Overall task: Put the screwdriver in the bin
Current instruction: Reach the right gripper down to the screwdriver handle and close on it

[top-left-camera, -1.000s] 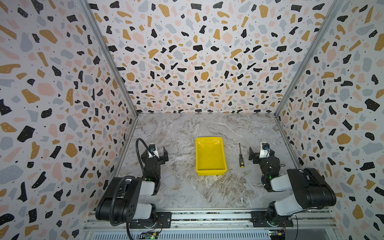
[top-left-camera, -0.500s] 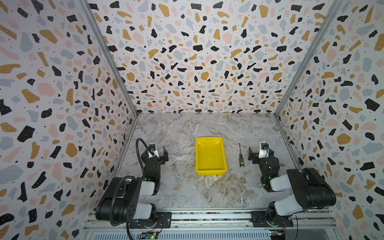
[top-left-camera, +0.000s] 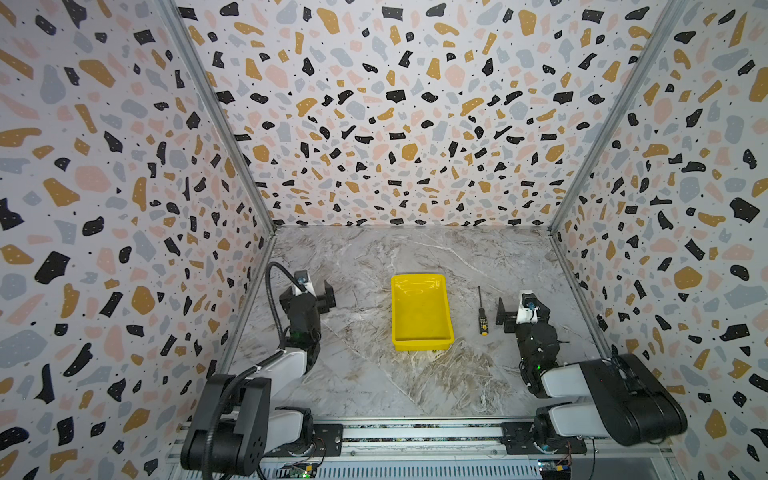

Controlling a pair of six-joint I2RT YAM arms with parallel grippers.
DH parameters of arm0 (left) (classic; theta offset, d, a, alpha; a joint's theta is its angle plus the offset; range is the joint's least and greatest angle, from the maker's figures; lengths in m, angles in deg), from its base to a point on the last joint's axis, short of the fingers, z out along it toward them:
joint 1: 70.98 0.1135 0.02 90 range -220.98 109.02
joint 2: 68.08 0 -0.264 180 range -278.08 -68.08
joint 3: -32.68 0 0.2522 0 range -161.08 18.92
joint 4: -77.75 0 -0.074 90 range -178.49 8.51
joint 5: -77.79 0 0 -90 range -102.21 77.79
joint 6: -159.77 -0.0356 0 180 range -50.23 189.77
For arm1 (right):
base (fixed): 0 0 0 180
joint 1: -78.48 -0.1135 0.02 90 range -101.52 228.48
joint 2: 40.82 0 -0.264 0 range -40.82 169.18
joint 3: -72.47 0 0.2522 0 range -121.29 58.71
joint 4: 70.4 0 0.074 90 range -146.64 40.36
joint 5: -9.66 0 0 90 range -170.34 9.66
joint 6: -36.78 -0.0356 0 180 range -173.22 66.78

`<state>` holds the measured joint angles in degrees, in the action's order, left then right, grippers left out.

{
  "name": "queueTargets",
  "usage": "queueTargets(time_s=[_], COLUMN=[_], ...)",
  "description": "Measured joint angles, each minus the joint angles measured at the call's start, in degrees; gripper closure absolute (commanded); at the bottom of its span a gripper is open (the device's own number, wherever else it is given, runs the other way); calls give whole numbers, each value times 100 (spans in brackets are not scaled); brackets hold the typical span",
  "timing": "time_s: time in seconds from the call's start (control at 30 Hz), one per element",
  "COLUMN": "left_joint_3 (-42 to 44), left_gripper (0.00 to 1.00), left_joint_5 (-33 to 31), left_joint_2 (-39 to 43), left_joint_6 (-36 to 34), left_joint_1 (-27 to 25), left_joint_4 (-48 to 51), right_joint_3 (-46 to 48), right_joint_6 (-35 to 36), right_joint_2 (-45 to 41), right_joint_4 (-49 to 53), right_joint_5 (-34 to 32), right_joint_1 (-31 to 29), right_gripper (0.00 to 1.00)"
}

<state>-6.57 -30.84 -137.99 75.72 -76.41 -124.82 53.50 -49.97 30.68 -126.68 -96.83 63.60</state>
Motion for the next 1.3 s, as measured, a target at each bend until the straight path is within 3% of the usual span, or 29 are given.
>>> queueTargets(time_s=[0.17,0.27,0.37,0.5,0.7,0.87,0.97,1.1,1.3], left_joint_3=[-514,-210,205,695,1255,1231,1115,1128,1292], left_gripper=[0,0,0,0,0,0,0,0,0], left_joint_5=[494,1097,1449,1294,717,485,92,-138,-164], left_joint_2=[1117,1884,2636,3434,3628,3375,3359,3676,3801], left_joint_6=[918,1241,1453,1853,2483,2780,2968,3139,3281], left_joint_1=[0,0,-2,-11,-9,-11,-11,-9,-9], left_joint_4=[1674,2306,2815,3193,3530,3711,4044,4144,4037], right_joint_3=[-1366,-2243,-2334,-1864,-1871,-2374,-2647,-2933,-3095], right_joint_6=[-490,-1923,-3045,-3493,-3401,-3233,-3220,-3211,-3215], right_joint_2=[-1532,-1941,-2201,-2369,-2153,-1086,-352,328,570], right_joint_4=[2483,4164,5362,6330,6889,6944,6955,7154,7449], right_joint_5=[-439,-901,-798,-214,662,1163,1469,1718,1692], right_joint_1=[-382,-376,-15,551,374,-120,-212,-225,-280], right_gripper=[1,1,1,1,1,1,13,20,29])
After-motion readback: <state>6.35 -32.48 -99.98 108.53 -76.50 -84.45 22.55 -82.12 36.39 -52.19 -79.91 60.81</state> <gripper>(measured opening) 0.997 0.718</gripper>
